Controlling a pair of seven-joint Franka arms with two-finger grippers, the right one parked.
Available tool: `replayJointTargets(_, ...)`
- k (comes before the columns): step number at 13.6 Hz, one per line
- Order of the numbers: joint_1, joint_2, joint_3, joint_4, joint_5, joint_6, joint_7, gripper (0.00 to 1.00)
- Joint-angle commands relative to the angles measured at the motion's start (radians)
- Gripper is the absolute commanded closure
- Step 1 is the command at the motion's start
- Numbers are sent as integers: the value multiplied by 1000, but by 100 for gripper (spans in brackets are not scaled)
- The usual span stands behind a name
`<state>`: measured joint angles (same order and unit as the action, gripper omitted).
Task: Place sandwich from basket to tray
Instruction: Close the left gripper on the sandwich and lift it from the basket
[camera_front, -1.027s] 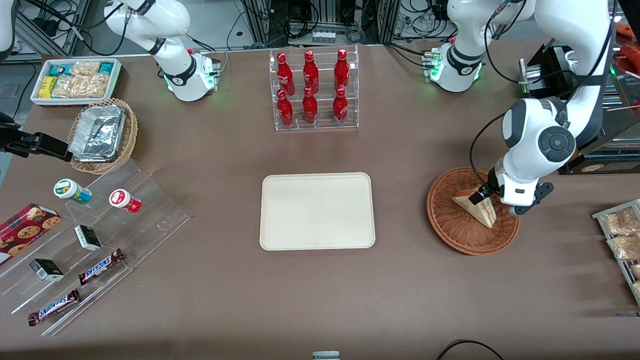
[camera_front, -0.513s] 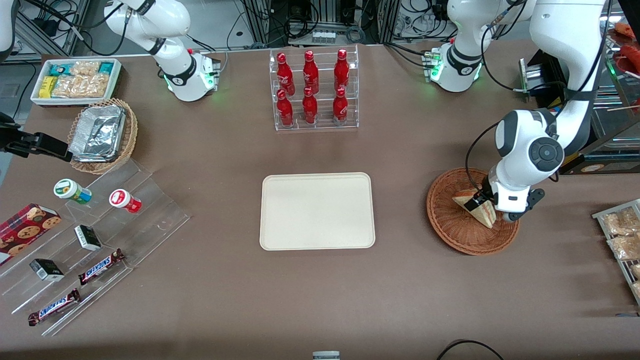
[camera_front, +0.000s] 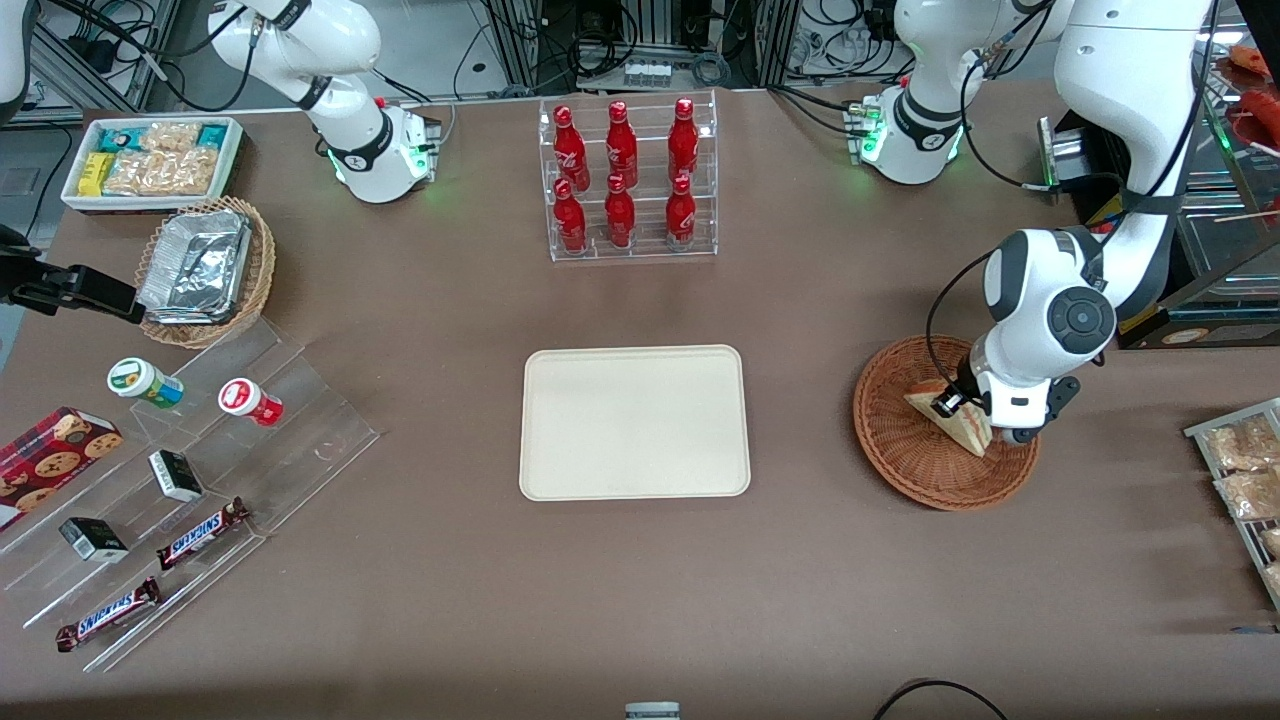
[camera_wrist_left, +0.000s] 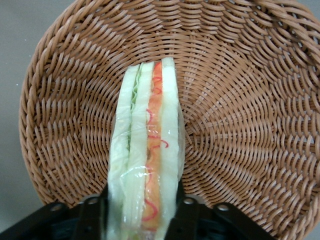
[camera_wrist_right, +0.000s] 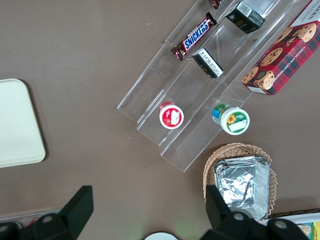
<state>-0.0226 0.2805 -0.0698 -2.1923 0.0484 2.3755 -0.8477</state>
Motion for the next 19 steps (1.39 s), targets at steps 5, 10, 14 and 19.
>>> replayJointTargets(5, -11, -35, 5, 81, 13, -140, -5, 100)
replayJointTargets(10, -39, -35, -37, 253, 94, -393, 16, 100)
replayJointTargets(14, -71, -53, -120, 319, 99, -494, 197, 100)
replayJointTargets(19, -203, 12, -150, 485, 94, -636, 395, 100)
